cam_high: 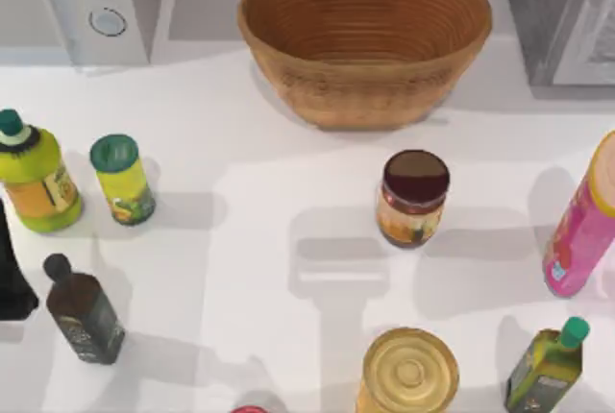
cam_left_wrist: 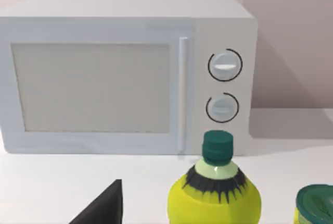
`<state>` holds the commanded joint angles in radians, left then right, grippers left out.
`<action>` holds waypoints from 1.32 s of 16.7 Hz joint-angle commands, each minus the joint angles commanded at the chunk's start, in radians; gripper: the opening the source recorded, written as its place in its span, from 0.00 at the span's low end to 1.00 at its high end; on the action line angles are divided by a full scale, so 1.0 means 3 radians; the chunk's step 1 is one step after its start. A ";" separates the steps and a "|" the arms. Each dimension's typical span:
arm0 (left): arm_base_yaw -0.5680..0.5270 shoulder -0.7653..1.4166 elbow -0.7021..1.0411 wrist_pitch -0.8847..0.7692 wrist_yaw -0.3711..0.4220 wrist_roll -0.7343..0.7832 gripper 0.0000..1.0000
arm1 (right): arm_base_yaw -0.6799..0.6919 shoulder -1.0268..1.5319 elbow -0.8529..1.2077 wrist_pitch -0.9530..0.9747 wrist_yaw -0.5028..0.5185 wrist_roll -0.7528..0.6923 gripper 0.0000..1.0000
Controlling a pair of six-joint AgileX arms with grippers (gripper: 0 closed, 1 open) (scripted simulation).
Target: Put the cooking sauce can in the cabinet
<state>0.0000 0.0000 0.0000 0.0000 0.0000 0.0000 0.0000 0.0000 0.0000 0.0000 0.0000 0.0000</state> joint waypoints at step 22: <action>0.0000 0.0000 0.0000 0.0000 0.0000 0.0000 1.00 | 0.0666 0.5608 0.3804 -0.1232 -0.1888 -0.3364 1.00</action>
<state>0.0000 0.0000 0.0000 0.0000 0.0000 0.0000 0.1997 1.6823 1.1413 -0.3695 -0.5664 -1.0091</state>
